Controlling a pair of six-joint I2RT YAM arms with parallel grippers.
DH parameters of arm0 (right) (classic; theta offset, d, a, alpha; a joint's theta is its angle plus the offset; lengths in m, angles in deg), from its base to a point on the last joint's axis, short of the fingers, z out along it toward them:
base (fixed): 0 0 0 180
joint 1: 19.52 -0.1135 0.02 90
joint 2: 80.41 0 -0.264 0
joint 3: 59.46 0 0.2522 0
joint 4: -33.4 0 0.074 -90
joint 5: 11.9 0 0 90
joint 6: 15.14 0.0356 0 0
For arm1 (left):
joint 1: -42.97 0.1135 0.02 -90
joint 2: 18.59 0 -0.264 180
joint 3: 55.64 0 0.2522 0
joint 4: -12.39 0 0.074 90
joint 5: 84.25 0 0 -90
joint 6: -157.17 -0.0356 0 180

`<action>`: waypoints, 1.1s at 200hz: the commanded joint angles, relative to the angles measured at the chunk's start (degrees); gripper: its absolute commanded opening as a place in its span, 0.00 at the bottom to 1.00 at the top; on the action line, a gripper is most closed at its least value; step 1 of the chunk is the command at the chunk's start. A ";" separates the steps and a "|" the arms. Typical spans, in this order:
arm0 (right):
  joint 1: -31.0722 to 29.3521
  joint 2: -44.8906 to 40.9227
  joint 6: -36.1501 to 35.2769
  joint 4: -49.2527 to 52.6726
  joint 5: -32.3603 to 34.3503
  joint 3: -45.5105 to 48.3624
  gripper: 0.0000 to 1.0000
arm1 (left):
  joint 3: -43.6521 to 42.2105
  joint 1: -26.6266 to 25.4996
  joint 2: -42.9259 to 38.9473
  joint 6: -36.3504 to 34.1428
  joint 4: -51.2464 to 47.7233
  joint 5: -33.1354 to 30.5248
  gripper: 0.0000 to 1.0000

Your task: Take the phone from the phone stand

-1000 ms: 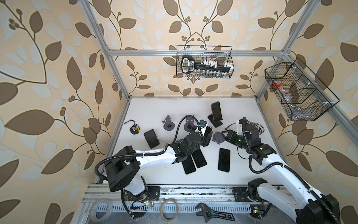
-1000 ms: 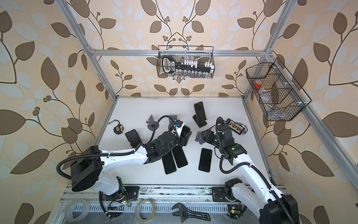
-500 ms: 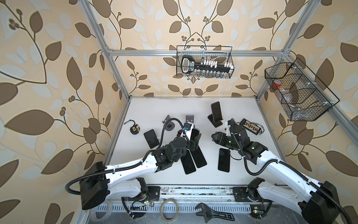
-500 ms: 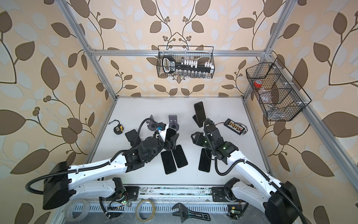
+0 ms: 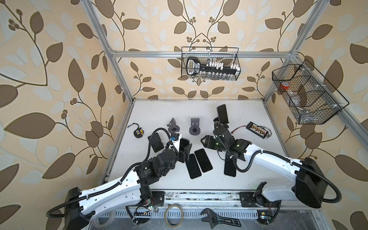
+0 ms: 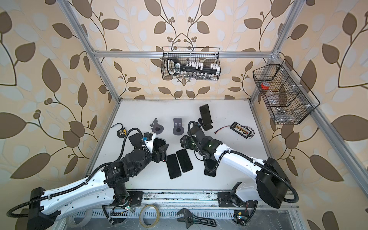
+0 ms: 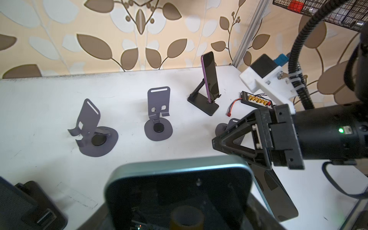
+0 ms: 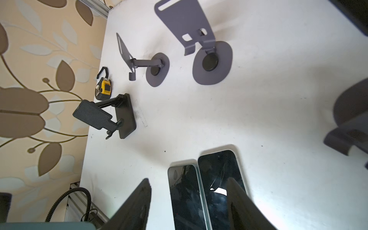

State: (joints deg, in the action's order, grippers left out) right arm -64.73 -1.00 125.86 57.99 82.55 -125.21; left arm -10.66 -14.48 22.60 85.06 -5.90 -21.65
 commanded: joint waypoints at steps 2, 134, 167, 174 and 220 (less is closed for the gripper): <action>-1.57 2.23 1.29 -1.71 2.23 -2.22 0.62 | 0.62 -0.47 -3.94 1.43 -4.88 -2.83 0.55; -6.88 4.78 5.47 -4.72 7.01 -1.24 0.63 | 1.62 -0.42 -13.96 14.71 -30.24 -5.63 0.60; -7.34 5.05 5.60 -4.81 6.92 -1.30 0.63 | 0.42 -0.42 -16.70 17.76 -33.87 -5.48 0.57; -7.40 5.05 5.61 -4.77 6.83 -1.28 0.63 | 0.02 -0.47 -17.37 18.39 -34.49 -5.34 0.57; -8.17 6.03 5.77 -4.99 6.43 -0.85 0.63 | -1.40 -0.47 -19.81 21.69 -38.34 -6.31 0.57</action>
State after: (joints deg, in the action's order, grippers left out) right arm -72.25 3.46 130.41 53.37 88.23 -126.06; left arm -11.47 -14.48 3.89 102.69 -42.38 -24.73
